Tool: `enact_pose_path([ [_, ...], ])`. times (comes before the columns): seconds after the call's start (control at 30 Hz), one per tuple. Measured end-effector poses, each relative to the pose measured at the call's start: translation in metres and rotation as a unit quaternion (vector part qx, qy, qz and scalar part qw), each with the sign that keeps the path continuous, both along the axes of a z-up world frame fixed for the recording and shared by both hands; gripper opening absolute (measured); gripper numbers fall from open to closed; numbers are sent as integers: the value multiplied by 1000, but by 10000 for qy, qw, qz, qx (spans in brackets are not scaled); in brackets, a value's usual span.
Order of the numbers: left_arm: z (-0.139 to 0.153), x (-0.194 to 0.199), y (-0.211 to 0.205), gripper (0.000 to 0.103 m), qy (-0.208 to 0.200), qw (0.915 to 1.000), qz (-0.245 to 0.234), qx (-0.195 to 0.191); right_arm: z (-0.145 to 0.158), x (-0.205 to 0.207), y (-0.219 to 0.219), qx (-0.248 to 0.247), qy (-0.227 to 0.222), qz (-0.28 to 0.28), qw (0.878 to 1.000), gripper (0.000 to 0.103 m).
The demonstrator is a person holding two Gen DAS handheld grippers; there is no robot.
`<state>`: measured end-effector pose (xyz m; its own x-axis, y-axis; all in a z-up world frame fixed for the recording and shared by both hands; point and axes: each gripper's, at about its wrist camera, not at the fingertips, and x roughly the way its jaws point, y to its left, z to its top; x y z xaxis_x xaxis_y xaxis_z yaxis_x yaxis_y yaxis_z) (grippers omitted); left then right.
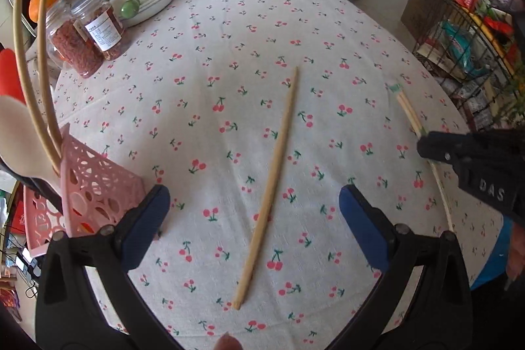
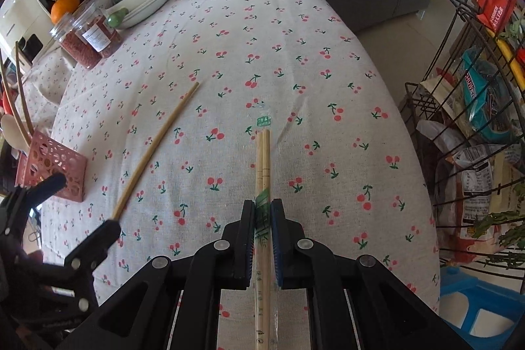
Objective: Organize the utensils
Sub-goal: 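Lift the wrapped chopsticks with the right tool while the left tool grasps a wooden chopstick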
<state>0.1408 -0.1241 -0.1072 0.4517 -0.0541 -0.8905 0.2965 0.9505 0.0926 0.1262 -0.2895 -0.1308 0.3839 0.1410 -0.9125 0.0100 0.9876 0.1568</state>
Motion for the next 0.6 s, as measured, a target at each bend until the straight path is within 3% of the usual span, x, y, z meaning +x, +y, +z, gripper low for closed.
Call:
enact_pose_path([
  [0.27,-19,24,-27,98,102,9996,223,167,-3,7,-10,134,69,-2,9999,10],
  [0.47,-31,40,-28,65,305,9991,291,33,-1,9,-10,280,52,73,9996,10],
  [0.6,-35,53,-25,44,605,9970,339,-337,0,10,-8,337,56,59,9994,10],
])
